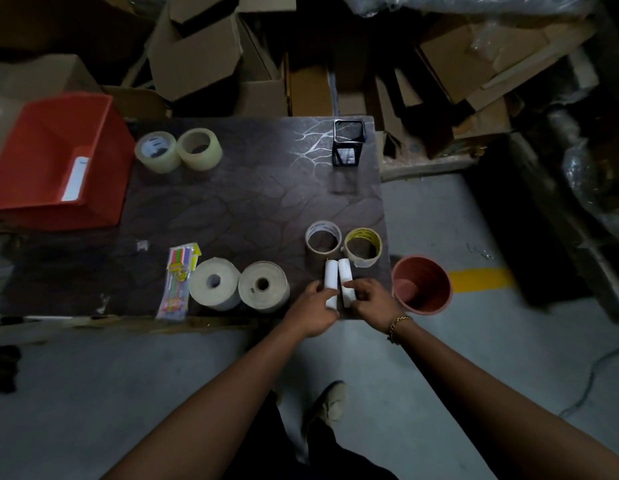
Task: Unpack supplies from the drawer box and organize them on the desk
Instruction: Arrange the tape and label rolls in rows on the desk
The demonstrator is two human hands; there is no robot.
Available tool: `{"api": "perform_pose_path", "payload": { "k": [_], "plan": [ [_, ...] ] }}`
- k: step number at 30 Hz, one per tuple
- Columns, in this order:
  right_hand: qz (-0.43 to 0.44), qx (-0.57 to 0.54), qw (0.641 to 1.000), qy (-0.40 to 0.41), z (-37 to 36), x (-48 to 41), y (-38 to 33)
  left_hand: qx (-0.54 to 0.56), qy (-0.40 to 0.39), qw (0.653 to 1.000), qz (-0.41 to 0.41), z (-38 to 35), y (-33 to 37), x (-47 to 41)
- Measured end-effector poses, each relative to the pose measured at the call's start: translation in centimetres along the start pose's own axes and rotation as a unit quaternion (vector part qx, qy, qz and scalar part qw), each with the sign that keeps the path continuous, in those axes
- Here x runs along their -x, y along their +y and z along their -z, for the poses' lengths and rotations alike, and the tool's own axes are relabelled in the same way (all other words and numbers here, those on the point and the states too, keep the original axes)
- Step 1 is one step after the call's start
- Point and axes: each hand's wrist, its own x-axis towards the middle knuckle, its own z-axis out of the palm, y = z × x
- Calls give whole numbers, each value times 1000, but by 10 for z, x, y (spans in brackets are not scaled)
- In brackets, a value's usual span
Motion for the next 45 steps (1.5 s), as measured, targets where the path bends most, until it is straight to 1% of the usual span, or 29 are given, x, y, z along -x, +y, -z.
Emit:
{"api": "perform_pose_path", "payload": {
  "k": [2,5,7,8,9,10,11,12,14,16,18,20,24,27,30,32,34,38,40,45],
  "plan": [
    [2,13,1000,8,2,1,0,1,28,999,-16,6,-2,9],
    [29,25,999,14,-3,-3,-7,27,99,992,-78,25,-10,26],
    [69,19,997,10,-11,-9,-23,22,177,977,-113,46,-23,37],
    [94,27,995,6,-17,-13,-34,9,224,967,-118,58,-34,41],
    [121,45,992,-2,-25,-17,-44,-15,269,957,-111,69,-47,44],
    [144,69,987,-12,-33,-21,-57,-48,302,948,-86,80,-62,46],
    [165,91,982,-21,-43,-27,-69,-84,315,944,-45,90,-77,48],
    [177,110,978,-31,-54,-31,-80,-119,305,945,3,98,-91,51],
    [180,157,970,-53,-76,-40,-97,-173,243,951,85,108,-120,51],
    [171,202,962,-68,-95,-51,-107,-204,183,955,111,113,-145,46],
    [153,225,959,-79,-106,-61,-112,-209,156,960,104,114,-163,36],
    [139,236,958,-83,-113,-71,-113,-197,147,966,85,115,-170,29],
    [136,227,963,-59,-110,-96,-121,-171,178,969,22,135,-175,10],
    [96,214,972,-30,-91,-138,-141,-157,199,967,6,175,-168,-35],
    [68,173,982,35,-62,-189,-164,-163,217,962,-11,223,-151,-95],
    [52,139,985,81,-41,-224,-176,-167,210,963,-19,253,-137,-133],
    [37,124,985,110,-16,-258,-188,-168,200,965,-26,280,-123,-167],
    [0,143,982,121,24,-321,-208,-169,187,966,-49,320,-97,-225],
    [-20,159,980,120,36,-347,-214,-167,180,968,-48,333,-86,-249],
    [-47,155,979,122,49,-385,-217,-173,172,969,-36,350,-71,-286]
  ]
}}
